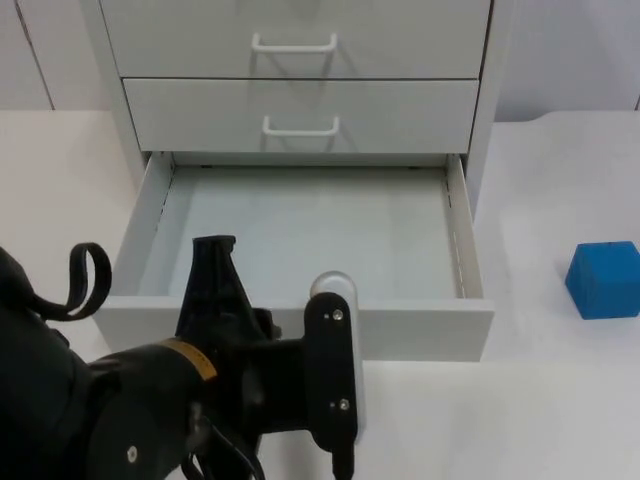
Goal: Open the drawer with the left hand, place the block into the drawer with the right hand, then close the drawer with the left hand.
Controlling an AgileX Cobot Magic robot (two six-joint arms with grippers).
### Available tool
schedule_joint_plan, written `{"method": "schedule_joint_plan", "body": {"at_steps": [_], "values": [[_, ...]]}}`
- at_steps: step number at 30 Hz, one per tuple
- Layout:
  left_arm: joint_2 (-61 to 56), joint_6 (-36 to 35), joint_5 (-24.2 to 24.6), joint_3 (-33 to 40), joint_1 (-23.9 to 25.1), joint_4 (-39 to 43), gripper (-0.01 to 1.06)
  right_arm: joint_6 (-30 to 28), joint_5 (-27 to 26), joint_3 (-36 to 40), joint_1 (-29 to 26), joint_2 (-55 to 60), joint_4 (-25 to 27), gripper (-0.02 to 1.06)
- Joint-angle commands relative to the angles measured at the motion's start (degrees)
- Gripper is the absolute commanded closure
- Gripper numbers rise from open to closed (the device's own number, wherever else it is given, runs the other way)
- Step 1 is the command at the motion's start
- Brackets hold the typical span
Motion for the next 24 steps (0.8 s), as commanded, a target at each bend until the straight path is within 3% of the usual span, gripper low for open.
{"method": "schedule_joint_plan", "body": {"at_steps": [1, 6, 7, 10, 16, 20, 24], "values": [[-0.4, 0.6, -0.3, 0.2, -0.4, -3.1, 0.66, 0.2, 0.1, -0.2, 0.4, -0.3, 0.3, -0.01], [-2.4, 0.3, -0.2, 0.0, -0.4, -5.6, 0.06, 0.1, 0.1, -0.2, 0.4, -0.3, 0.3, -0.01], [-3.1, 0.1, 0.2, 0.0, -0.4, -6.0, 0.0, 0.1, 0.1, -0.2, 0.4, -0.3, 0.3, -0.01], [-4.9, 0.2, 1.9, -0.4, -0.4, -6.9, 0.0, 0.1, 0.1, -0.2, 0.4, -0.3, 0.3, -0.01], [-11.5, 0.3, -0.7, -0.4, -0.4, -10.6, 0.0, 0.1, 0.0, -0.2, 0.4, -0.3, 0.3, -0.01], [-19.7, 0.3, 4.1, -0.6, -0.4, -12.9, 0.0, 0.1, -0.2, -0.2, 0.4, -0.3, 0.3, -0.01], [-29.9, 0.3, 6.3, -0.6, -0.2, -21.5, 0.0, 0.1, -0.2, -0.2, 0.4, -0.3, 0.3, -0.01]]}}
